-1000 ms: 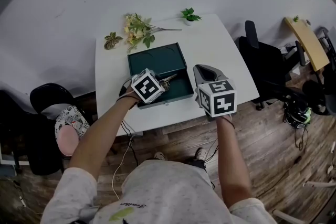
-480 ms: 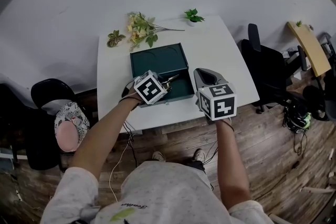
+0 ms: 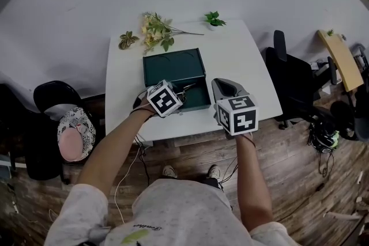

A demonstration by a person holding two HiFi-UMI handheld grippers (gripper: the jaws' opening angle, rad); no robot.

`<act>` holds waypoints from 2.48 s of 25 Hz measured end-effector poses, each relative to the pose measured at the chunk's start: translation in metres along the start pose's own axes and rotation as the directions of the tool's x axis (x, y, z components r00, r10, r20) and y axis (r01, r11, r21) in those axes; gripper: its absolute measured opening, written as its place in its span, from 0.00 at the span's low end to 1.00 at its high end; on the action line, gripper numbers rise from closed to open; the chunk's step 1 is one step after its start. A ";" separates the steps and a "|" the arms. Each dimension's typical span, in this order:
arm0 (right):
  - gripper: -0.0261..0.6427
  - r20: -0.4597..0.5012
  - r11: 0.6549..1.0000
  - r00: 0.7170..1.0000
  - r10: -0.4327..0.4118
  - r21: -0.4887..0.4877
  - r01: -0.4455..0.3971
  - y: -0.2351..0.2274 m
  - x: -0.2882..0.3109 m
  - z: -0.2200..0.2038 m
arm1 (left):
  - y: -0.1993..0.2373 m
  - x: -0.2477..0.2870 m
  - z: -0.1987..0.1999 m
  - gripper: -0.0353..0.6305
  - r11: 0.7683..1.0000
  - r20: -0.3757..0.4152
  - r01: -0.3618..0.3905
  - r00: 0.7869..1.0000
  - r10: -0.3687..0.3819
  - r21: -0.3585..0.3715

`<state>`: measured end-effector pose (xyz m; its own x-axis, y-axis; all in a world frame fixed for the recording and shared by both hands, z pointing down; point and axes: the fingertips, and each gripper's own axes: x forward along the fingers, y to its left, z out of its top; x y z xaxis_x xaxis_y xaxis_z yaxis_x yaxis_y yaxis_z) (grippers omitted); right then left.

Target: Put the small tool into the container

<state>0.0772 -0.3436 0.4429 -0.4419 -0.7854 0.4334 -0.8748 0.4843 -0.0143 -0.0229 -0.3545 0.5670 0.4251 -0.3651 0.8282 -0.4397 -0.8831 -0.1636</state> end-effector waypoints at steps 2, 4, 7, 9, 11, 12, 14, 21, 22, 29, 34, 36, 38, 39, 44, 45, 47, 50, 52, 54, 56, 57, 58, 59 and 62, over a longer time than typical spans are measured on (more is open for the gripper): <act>0.04 -0.004 1.000 1.000 0.004 -0.004 -0.004 -0.001 0.000 -0.001 | 0.000 0.000 -0.001 0.18 1.000 0.001 -0.004 1.000 0.004 -0.005; 0.05 -0.008 1.000 1.000 0.009 -0.005 -0.009 -0.001 0.000 -0.002 | -0.002 0.002 -0.001 0.19 1.000 -0.001 -0.003 1.000 0.003 -0.007; 0.04 -0.012 1.000 1.000 0.019 -0.007 -0.019 -0.002 0.000 -0.003 | -0.007 0.005 -0.002 0.21 1.000 -0.011 0.012 1.000 -0.013 -0.007; 0.05 -0.014 1.000 1.000 0.023 -0.010 -0.024 -0.003 0.000 -0.004 | -0.010 0.007 -0.003 0.21 1.000 -0.012 0.013 1.000 -0.013 -0.015; 0.04 -0.017 1.000 0.999 0.027 -0.010 -0.027 -0.005 0.000 -0.005 | -0.010 0.008 -0.003 0.21 1.000 -0.011 0.009 1.000 -0.009 -0.028; 0.04 -0.018 1.000 0.999 0.029 -0.010 -0.029 -0.006 0.000 -0.006 | -0.009 0.008 -0.003 0.21 0.999 -0.012 0.009 1.000 -0.009 -0.032; 0.05 -0.020 0.999 0.999 0.033 -0.008 -0.033 -0.008 0.000 -0.007 | -0.009 0.008 -0.002 0.21 0.999 -0.012 0.007 1.000 -0.007 -0.036; 0.04 -0.024 0.999 0.999 0.046 -0.007 -0.046 -0.011 0.000 -0.010 | -0.008 0.007 -0.001 0.21 0.998 -0.006 -0.006 1.000 0.006 -0.069; 0.05 -0.023 0.999 0.999 0.048 -0.005 -0.048 -0.011 0.000 -0.009 | -0.008 0.007 -0.001 0.21 0.997 -0.005 -0.008 1.000 0.008 -0.076; 0.05 -0.017 0.998 0.998 0.056 -0.007 -0.057 -0.012 -0.005 -0.010 | -0.006 0.004 -0.001 0.22 0.992 0.022 -0.030 0.999 0.033 -0.127; 0.05 -0.011 0.998 0.998 0.066 -0.012 -0.066 -0.011 -0.008 -0.008 | -0.010 -0.002 -0.005 0.22 0.988 0.009 -0.041 0.999 0.042 -0.151; 0.05 -0.008 0.997 0.997 0.073 -0.016 -0.073 -0.009 -0.008 -0.006 | -0.009 -0.007 -0.005 0.22 0.987 0.015 -0.054 0.998 0.057 -0.154; 0.05 -0.002 0.996 0.997 0.081 -0.021 -0.081 -0.007 -0.008 -0.003 | -0.006 -0.013 -0.003 0.21 0.982 0.027 -0.071 0.997 0.077 -0.174; 0.05 0.001 0.996 0.996 0.085 -0.024 -0.085 -0.006 -0.008 -0.002 | -0.005 -0.016 -0.002 0.21 0.979 0.037 -0.080 0.995 0.088 -0.188; 0.05 0.008 0.995 0.995 0.098 -0.032 -0.098 -0.005 -0.010 0.000 | 0.003 -0.032 0.001 0.17 0.956 0.086 -0.114 0.986 0.142 -0.269; 0.04 0.009 0.994 0.995 0.100 -0.033 -0.100 -0.005 -0.011 0.001 | 0.004 -0.037 0.002 0.16 0.950 0.099 -0.121 0.983 0.155 -0.287; 0.05 0.014 0.994 0.994 0.107 -0.039 -0.106 -0.004 -0.011 0.004 | 0.007 -0.047 0.005 0.15 0.937 0.125 -0.136 0.975 0.185 -0.322; 0.05 0.021 0.992 0.993 0.117 -0.051 -0.116 -0.002 -0.012 0.009 | 0.014 -0.066 0.012 0.15 0.908 0.182 -0.152 0.954 0.237 -0.390; 0.05 0.023 0.991 0.992 0.123 -0.058 -0.121 -0.001 -0.012 0.012 | 0.020 -0.081 0.018 0.15 0.884 0.232 -0.149 0.934 0.273 -0.443; 0.05 0.025 0.990 0.991 0.130 -0.065 -0.128 0.001 -0.012 0.015 | 0.026 -0.097 0.022 0.15 0.866 0.260 -0.165 0.913 0.315 -0.471; 0.05 0.028 0.988 0.990 0.137 -0.072 -0.135 0.003 -0.012 0.017 | 0.030 -0.111 0.023 0.15 0.856 0.268 -0.197 0.896 0.355 -0.477; 0.04 0.029 0.987 0.990 0.141 -0.075 -0.139 0.004 -0.012 0.019 | 0.031 -0.117 0.024 0.15 0.851 0.270 -0.212 0.887 0.373 -0.480; 0.05 0.031 0.987 0.989 0.145 -0.079 -0.142 0.005 -0.013 0.020 | 0.032 -0.124 0.023 0.15 0.845 0.273 -0.225 0.879 0.391 -0.486; 0.05 0.034 0.986 0.988 0.149 -0.081 -0.146 0.006 -0.013 0.022 | 0.032 -0.130 0.022 0.15 0.837 0.275 -0.234 0.872 0.406 -0.494; 0.05 0.047 0.985 0.987 0.154 -0.089 -0.149 0.009 -0.014 0.028 | 0.031 -0.147 0.017 0.13 0.815 0.278 -0.253 0.853 0.442 -0.521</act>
<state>0.0706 -0.3388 0.4116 -0.5799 -0.7187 0.3836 -0.7780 0.6283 0.0012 -0.0853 -0.3338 0.4311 0.3878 -0.7837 0.4852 -0.8781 -0.4741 -0.0639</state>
